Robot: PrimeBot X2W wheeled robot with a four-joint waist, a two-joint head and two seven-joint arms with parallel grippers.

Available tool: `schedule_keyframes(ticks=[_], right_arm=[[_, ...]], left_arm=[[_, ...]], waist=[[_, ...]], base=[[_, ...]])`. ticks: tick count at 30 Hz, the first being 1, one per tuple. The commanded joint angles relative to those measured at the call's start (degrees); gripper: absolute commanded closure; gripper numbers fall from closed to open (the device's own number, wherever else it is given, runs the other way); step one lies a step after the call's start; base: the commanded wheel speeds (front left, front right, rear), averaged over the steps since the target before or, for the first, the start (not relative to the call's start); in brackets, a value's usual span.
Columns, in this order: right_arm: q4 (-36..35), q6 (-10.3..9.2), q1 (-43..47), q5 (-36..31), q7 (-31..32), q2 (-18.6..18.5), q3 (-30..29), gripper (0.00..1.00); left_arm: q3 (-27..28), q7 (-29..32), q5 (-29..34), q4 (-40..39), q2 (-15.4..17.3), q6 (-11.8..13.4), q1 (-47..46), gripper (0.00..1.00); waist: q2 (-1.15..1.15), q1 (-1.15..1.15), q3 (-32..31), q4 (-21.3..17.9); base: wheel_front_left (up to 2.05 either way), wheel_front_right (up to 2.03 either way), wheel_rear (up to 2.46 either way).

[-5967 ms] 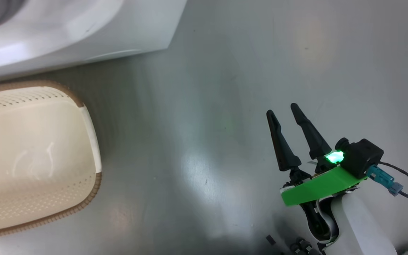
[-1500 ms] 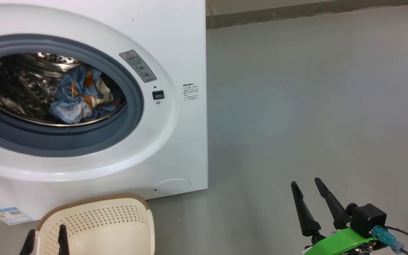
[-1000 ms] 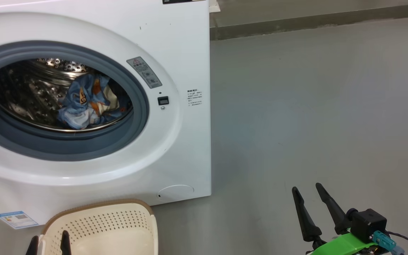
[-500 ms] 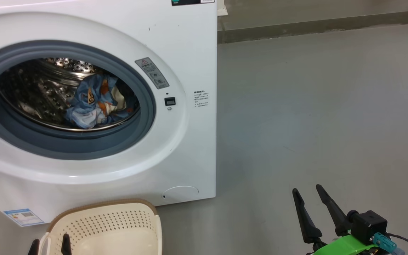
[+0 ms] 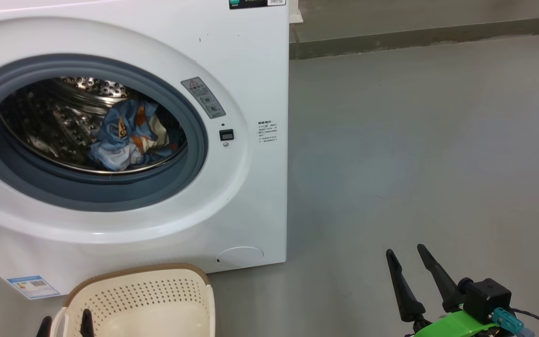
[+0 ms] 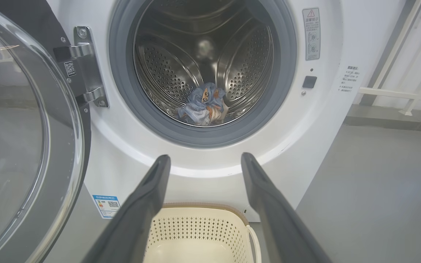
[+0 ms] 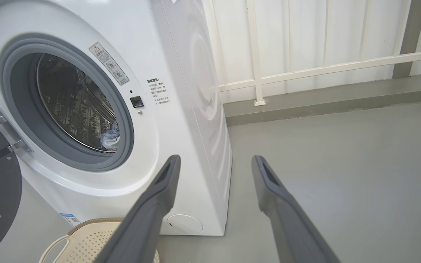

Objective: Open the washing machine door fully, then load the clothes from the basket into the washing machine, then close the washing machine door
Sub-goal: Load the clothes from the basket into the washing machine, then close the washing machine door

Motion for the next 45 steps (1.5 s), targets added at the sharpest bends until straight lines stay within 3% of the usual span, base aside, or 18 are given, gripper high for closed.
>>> schedule_keyframes(ticks=[1,12,23,32,45], right_arm=[[-1.25,0.35,-0.53,-0.89,-0.28,0.07,1.33,0.00],[-1.17,0.35,-0.67,-0.29,-0.28,0.07,1.41,0.00],[-1.12,0.35,-0.52,-0.03,-0.28,0.07,1.21,0.00],[-1.13,0.35,-0.49,0.02,-0.28,0.07,1.20,0.00],[-1.37,0.35,-0.37,0.00,-0.28,0.07,1.22,0.00]], left_arm=[[1.91,-0.37,-0.16,-1.15,0.24,0.07,-1.04,0.00],[2.59,-0.37,0.08,-1.49,0.24,-0.95,-1.68,0.00],[3.31,-0.37,-0.08,-1.67,0.24,-1.62,-2.33,0.00],[3.69,-0.37,0.18,-2.04,0.24,-0.65,-2.86,0.00],[3.05,-0.37,-0.03,-3.00,0.24,-0.96,-2.45,0.00]], waist=[[0.00,0.00,0.03,0.02],[0.00,0.00,0.26,-0.24],[0.00,0.00,0.45,-0.32],[0.00,0.00,0.49,-0.05],[0.00,0.00,0.61,0.31]], base=[[0.00,0.00,0.00],[-0.45,0.45,0.00],[-1.78,1.78,0.00],[-1.47,1.47,0.00],[-0.21,0.21,0.00]])
